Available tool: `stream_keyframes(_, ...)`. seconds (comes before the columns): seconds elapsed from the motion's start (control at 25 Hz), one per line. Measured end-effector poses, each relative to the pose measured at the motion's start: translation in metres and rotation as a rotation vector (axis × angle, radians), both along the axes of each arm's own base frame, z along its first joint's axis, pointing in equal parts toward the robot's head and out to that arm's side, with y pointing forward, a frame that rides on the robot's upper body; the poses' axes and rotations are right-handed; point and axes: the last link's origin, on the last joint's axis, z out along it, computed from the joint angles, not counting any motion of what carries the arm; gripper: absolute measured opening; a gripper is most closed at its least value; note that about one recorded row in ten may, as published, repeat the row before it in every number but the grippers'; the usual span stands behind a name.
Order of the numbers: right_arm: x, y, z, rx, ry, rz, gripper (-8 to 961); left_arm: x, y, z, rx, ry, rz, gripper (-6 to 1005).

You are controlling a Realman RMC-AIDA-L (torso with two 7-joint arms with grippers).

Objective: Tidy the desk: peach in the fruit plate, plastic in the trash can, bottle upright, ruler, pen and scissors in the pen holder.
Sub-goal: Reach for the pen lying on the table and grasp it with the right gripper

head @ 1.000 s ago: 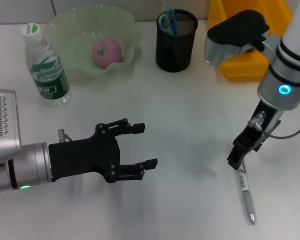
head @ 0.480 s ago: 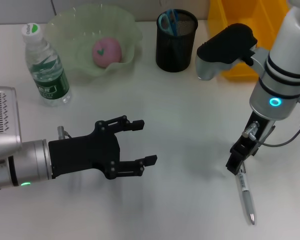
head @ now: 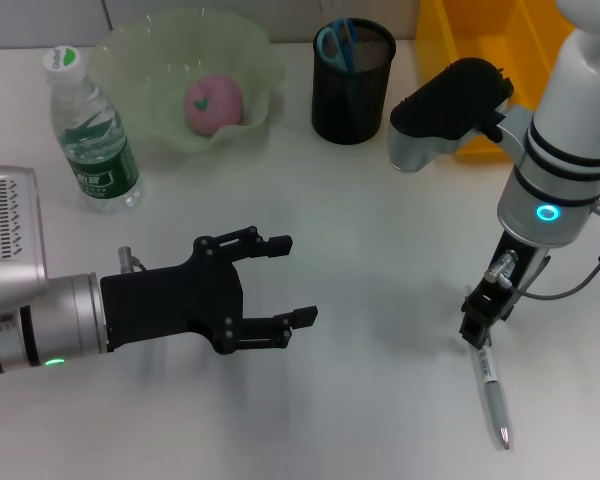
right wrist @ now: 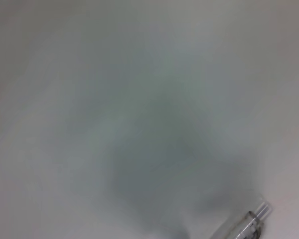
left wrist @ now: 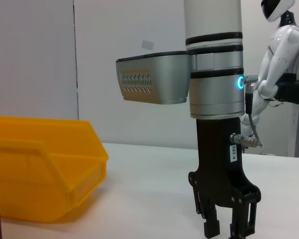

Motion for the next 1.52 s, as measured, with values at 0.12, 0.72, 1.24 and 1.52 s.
stream_keyframes(0.12,0.0017,0.0002,-0.0007,0.003,-0.001,-0.003,498,0.0003,0.0004,-0.0001,0.0,0.001,-0.001,831)
stream_keyframes(0.72,0.0059,0.0013,-0.0037,0.014,0.001,0.004,397,0.0012,0.0014,0.0005,-0.001,0.003,-0.008,831)
stream_keyframes(1.24,0.0084,0.0003,-0.0037,0.017,0.0,-0.005,364,0.0023,0.0017,0.001,-0.002,-0.001,-0.013,831)
stream_keyframes(1.52,0.0094,-0.001,-0.0038,0.017,-0.006,0.001,332,0.0024,0.0017,0.001,-0.002,-0.001,-0.014,831)
